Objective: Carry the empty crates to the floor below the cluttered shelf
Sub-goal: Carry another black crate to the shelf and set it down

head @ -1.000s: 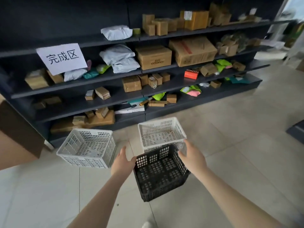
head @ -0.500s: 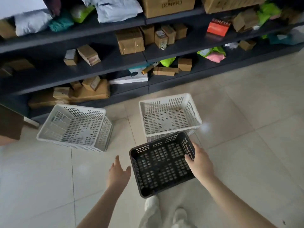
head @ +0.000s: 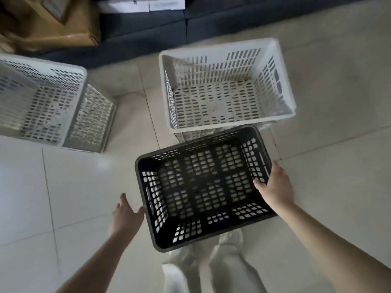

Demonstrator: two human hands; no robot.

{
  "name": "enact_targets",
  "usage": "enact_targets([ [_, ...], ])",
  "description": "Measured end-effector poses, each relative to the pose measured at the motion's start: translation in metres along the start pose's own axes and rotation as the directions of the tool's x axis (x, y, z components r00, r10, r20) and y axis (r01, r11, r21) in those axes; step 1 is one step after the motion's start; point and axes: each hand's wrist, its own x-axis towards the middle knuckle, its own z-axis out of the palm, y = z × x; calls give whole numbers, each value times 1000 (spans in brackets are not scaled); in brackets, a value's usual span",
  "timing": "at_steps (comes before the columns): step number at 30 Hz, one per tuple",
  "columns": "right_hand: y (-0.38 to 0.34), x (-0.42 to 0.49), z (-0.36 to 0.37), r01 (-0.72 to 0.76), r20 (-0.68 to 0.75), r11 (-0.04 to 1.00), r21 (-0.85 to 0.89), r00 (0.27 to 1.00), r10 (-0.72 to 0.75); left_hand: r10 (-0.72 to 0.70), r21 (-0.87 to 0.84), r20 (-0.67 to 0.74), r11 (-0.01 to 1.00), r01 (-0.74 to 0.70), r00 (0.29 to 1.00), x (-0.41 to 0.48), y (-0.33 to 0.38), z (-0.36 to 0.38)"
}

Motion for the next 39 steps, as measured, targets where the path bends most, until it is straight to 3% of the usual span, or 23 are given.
enact_targets([
  [4, 33, 59, 37, -78, -19, 995, -58, 997, 77, -71, -72, -9, 995, 70, 997, 45, 13, 46],
  [8, 49, 98, 63, -107, 29, 994, 33, 994, 106, -104, -209, -49, 974, 92, 993, 73, 17, 85],
  [14, 60, 116, 71, 3, -79, 997, -82, 997, -9, -101, -144, -181, 987, 75, 978, 96, 4, 94],
  [19, 68, 95, 57, 21, -93, 999, -33, 995, -24, -28, -96, -210, 995, 8, 977, 82, 5, 81],
  [25, 82, 24, -1, -27, -76, 998, 56, 997, 31, 118, -27, -195, 992, -125, 974, 29, 27, 11],
  [31, 75, -78, -110, -143, -126, 978, 151, 979, 162, 295, 105, -135, 954, -282, 946, -55, 75, -99],
  [35, 61, -160, -199, -231, -204, 948, 219, 939, 276, 471, 208, -94, 871, -446, 877, -126, 127, -186],
  [39, 54, -243, -284, -283, -294, 903, 322, 877, 379, 644, 250, -113, 755, -606, 756, -202, 186, -265],
])
